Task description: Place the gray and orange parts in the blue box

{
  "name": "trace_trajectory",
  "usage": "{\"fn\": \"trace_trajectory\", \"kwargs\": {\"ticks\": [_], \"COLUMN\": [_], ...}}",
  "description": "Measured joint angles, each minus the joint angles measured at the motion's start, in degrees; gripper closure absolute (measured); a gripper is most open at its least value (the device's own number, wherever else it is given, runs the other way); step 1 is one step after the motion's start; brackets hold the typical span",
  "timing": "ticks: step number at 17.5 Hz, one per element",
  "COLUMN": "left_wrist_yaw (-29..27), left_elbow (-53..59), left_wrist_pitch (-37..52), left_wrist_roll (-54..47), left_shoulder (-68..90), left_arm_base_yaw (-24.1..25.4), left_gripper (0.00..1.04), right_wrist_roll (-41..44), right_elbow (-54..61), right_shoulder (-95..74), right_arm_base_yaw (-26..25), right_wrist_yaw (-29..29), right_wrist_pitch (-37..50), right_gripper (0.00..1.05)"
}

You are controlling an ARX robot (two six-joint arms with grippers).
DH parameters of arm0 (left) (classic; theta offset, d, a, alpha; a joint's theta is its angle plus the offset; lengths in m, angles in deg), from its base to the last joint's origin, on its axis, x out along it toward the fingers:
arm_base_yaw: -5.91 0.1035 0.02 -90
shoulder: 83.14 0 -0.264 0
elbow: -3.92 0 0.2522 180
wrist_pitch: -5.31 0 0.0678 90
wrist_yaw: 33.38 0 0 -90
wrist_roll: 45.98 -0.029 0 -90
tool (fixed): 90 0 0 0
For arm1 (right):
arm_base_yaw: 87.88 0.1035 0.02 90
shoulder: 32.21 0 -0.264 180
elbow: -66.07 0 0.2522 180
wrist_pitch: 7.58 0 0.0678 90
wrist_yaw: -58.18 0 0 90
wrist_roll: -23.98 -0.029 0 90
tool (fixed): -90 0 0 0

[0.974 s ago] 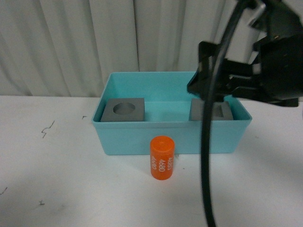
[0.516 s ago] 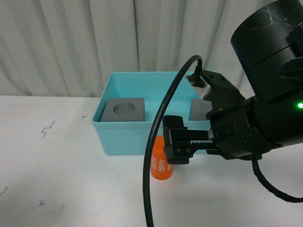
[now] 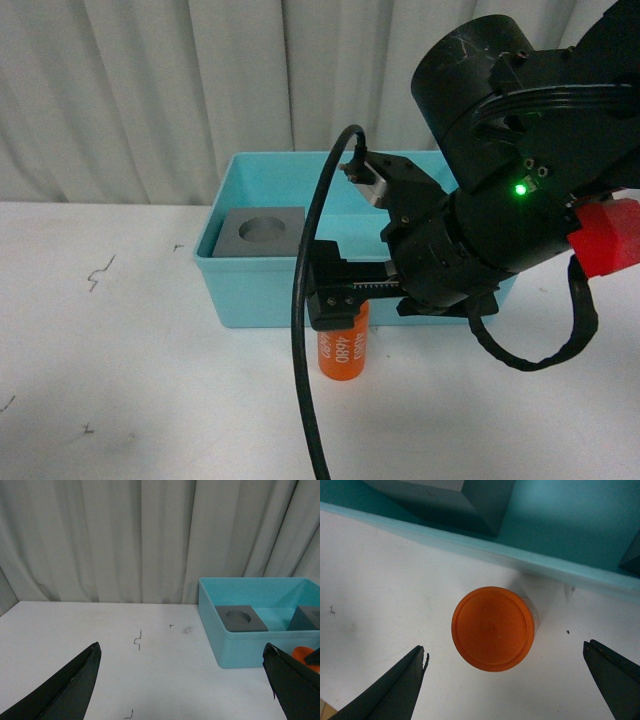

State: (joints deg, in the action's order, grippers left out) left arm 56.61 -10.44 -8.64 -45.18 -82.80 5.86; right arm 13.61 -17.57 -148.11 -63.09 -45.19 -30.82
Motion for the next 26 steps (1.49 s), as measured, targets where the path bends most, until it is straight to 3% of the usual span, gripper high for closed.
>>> {"fn": "trace_trajectory", "kwargs": {"ticks": [13,14,18,19,26], "left_wrist_yaw": [0.00,0.00,0.00,0.00,0.00], "left_elbow": [0.00,0.00,0.00,0.00,0.00], "left_wrist_pitch": [0.00,0.00,0.00,0.00,0.00], "left_wrist_roll": [0.00,0.00,0.00,0.00,0.00], "left_shoulder": [0.00,0.00,0.00,0.00,0.00], "left_arm_base_yaw": [0.00,0.00,0.00,0.00,0.00], "left_gripper": [0.07,0.07,0.07,0.07,0.07], "right_wrist_roll": [6.40,7.08,7.72,7.89,8.76], "right_elbow": [-7.39,-7.37,-7.39,-7.43,-5.22], "right_shoulder": [-7.21,-7.26,-7.26,-7.15,-2.38], "right_arm_base_yaw": [2.29,2.36,2.56,2.56,4.92], "right_wrist_yaw": [2.91,3.48,3.50,3.43,4.02], "right_wrist_pitch": [-2.56,-1.53,-1.51,-1.46,-2.86], "right_gripper": [0.06,0.12,0.51,0.56,0.57]}}
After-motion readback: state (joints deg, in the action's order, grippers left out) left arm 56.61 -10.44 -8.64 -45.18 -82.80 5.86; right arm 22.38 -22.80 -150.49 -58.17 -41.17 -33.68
